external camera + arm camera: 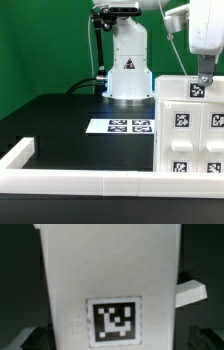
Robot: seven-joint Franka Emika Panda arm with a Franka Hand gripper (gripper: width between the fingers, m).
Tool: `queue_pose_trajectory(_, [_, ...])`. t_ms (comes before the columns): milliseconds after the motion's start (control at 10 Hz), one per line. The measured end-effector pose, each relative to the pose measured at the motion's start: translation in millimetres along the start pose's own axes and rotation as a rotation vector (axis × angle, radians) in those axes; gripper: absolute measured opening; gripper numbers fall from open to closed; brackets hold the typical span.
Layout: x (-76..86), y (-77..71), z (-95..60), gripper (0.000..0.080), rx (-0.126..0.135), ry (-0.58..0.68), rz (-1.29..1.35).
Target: Assemble cabinet
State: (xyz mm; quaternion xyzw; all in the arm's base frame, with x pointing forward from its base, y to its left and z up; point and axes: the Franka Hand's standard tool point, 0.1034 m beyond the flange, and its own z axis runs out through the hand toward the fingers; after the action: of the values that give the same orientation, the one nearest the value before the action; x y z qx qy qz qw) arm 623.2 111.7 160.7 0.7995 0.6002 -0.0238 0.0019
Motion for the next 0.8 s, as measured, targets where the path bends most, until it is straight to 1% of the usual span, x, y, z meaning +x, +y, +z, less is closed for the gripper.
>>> queue_pose_trajectory(300, [-10.0, 4.5, 6.9, 0.0649, 0.005, -0.001, 0.022])
queue_pose_trajectory(400, [-10.0, 4.5, 6.8, 0.0649, 0.004, -0.002, 0.048])
queue_pose_trajectory(500, [-10.4, 4.7, 6.9, 0.055, 0.004, -0.002, 0.049])
queue_pose_trajectory(600, [-10.3, 4.7, 6.9, 0.0553, 0.005, -0.001, 0.074])
queue_pose_trajectory(800, [-10.3, 4.6, 7.1, 0.0553, 0.005, -0.001, 0.244])
